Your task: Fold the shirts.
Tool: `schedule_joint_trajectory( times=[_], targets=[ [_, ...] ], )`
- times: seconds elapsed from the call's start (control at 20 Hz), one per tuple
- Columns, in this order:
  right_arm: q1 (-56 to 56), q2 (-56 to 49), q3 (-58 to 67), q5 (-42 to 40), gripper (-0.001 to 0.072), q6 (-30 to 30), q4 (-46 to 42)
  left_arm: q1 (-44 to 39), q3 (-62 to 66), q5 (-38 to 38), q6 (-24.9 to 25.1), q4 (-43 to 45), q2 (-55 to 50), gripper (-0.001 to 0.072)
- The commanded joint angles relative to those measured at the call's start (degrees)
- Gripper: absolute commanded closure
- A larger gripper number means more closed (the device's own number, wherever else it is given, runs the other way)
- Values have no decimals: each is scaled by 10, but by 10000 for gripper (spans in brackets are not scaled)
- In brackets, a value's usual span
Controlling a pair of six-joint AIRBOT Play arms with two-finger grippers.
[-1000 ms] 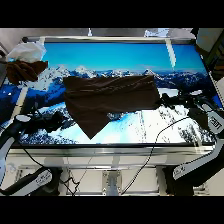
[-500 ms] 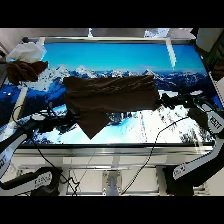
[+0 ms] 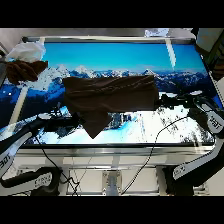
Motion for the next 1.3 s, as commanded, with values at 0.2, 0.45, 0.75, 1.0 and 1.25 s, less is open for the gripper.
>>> schedule_joint_trajectory(
  times=[0.2,0.45,0.75,1.0,1.25],
  targets=[
    [-5,72,63,35,681,-38,52,-1,159,-85,40,-49,59,696],
    [-39,145,80,38,681,-34,34,22,214,-88,15,-9,141,696],
    [-58,200,80,38,680,-34,45,64,219,-45,-12,40,184,698],
    [14,194,79,-156,680,-34,22,64,219,64,-23,72,122,697],
    [81,138,79,-292,680,69,-108,64,219,125,-11,22,5,697]
  ],
)
